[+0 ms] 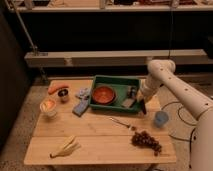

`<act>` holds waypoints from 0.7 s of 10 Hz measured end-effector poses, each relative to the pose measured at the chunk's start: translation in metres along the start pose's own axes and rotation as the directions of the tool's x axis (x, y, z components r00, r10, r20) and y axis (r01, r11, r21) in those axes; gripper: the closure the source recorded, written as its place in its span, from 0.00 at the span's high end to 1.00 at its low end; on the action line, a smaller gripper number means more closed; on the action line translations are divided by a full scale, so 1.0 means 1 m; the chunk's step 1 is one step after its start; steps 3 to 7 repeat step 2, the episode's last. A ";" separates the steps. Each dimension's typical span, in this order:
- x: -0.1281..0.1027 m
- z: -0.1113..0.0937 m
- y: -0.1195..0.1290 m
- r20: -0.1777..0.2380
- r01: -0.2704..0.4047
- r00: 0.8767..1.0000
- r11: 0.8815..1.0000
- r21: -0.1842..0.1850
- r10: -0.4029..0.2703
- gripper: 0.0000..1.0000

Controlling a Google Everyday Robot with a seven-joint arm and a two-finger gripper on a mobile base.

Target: Wipe tray with brush

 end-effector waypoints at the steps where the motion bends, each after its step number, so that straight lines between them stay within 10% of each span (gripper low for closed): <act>1: 0.008 0.000 -0.005 -0.006 0.004 1.000 1.000 0.001 -0.004 0.00; 7: 0.017 0.001 -0.012 -0.014 0.010 1.000 1.000 0.004 -0.010 0.00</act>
